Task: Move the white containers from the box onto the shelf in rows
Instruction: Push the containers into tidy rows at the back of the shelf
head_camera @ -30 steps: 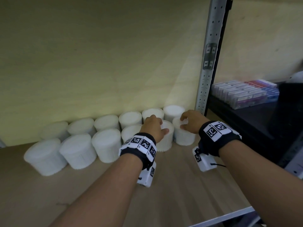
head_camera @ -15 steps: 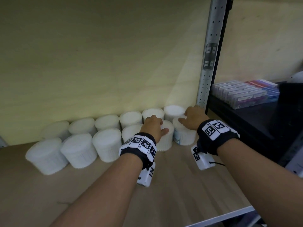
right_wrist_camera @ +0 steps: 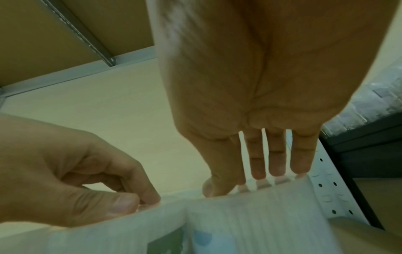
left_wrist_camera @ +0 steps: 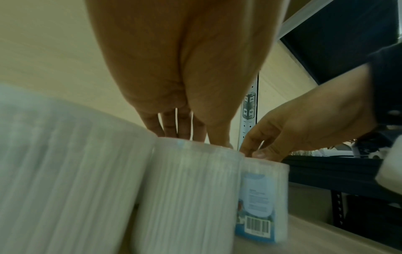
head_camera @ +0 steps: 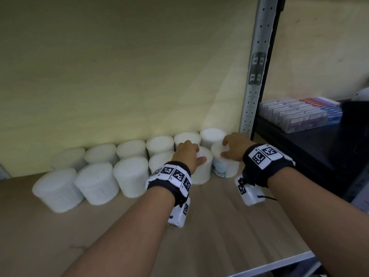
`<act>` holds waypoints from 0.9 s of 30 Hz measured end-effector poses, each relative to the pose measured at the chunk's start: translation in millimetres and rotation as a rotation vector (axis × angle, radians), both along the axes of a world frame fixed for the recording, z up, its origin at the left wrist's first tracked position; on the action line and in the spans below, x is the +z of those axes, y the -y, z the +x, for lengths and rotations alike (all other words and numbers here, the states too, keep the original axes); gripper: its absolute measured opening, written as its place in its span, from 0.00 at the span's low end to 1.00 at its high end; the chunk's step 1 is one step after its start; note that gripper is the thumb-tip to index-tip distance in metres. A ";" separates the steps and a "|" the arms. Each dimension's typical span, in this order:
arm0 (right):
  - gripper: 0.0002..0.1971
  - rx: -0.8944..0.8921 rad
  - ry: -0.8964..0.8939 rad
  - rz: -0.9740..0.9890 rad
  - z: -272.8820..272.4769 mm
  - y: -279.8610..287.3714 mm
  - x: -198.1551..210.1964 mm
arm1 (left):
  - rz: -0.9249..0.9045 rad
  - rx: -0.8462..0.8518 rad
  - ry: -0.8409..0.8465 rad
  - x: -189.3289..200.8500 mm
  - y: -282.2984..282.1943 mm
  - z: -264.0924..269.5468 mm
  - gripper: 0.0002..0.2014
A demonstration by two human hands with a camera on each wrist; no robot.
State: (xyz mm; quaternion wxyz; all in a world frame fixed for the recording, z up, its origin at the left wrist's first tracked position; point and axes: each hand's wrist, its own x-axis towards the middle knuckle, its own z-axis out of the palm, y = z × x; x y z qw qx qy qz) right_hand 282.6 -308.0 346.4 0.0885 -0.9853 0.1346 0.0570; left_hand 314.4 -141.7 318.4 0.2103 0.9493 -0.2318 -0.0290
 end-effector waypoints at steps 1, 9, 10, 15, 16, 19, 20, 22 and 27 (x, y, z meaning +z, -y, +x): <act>0.24 0.017 -0.001 0.014 -1.2 0.5 2.0 | 0.003 -0.001 0.001 0.0 0.0 -0.1 0.24; 0.20 0.000 0.048 0.082 0.3 -1.3 4.8 | 0.013 0.000 0.002 1.7 1.4 -0.1 0.24; 0.22 -0.031 0.067 0.069 1.3 -1.3 2.9 | 0.013 0.002 -0.001 1.5 1.4 -0.2 0.24; 0.31 -0.089 0.015 0.011 2.9 -4.5 -8.2 | 0.014 0.004 0.006 0.3 1.7 -0.8 0.24; 0.31 -0.086 0.015 0.003 3.4 -5.0 -8.6 | 0.011 0.004 0.006 0.1 1.8 -0.7 0.24; 0.30 -0.072 0.012 -0.009 4.1 -6.0 -6.6 | 0.005 0.007 0.004 -0.3 1.5 -0.7 0.24; 0.30 -0.065 0.009 -0.010 3.4 -5.8 -5.3 | 0.007 0.007 0.004 -0.4 1.6 -0.8 0.24; 0.29 -0.047 -0.004 -0.003 1.0 -5.2 -2.5 | 0.008 0.009 0.005 -0.4 1.7 -0.6 0.24; 0.23 0.038 -0.034 0.007 -6.4 -3.2 7.7 | -0.014 0.014 -0.009 -0.6 2.3 -0.1 0.24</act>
